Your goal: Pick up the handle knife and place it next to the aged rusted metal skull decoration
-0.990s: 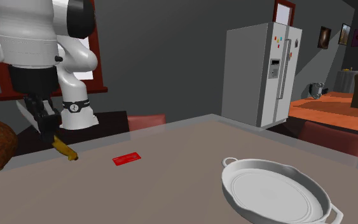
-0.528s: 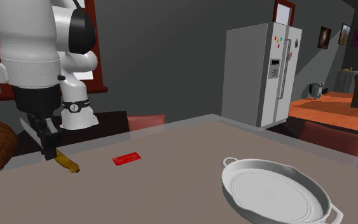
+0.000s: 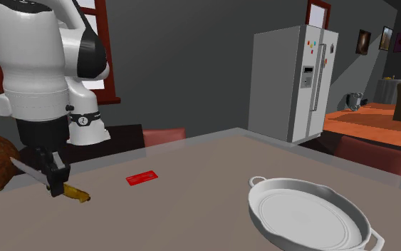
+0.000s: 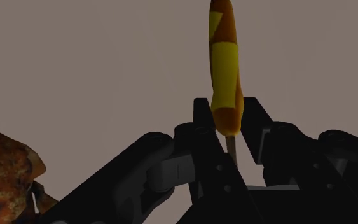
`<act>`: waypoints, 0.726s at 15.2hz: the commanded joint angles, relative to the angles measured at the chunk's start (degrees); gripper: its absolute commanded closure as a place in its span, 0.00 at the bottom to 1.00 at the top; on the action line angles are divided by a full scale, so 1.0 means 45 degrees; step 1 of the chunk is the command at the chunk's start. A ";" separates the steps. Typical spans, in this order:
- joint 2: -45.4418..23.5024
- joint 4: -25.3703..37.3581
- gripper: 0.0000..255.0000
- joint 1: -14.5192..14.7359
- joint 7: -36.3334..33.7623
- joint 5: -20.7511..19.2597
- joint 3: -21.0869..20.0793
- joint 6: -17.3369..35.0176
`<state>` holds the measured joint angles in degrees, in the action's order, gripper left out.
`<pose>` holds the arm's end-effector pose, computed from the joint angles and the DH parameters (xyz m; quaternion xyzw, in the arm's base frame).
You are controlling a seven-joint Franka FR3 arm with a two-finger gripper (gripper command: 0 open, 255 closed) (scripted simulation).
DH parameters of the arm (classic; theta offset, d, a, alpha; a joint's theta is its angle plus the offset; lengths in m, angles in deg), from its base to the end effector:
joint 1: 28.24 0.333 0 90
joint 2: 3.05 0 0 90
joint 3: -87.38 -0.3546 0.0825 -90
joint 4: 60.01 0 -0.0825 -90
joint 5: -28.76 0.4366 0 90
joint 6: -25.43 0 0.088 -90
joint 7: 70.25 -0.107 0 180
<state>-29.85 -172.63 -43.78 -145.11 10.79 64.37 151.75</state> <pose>0.6432 0.0662 0.2320 0.8765 -0.4726 -0.0482 0.0780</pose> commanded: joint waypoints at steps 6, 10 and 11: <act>-0.0825 0.0008 1.00 0.0224 -0.0275 -0.0354 0.0204 0.0557; -0.0826 0.0008 1.00 0.0224 -0.0275 -0.0354 0.0204 0.0557; -0.0826 0.0008 1.00 0.0224 -0.0275 -0.0354 0.0204 0.0557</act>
<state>-33.55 -172.59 -42.78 -146.34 9.20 65.29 154.24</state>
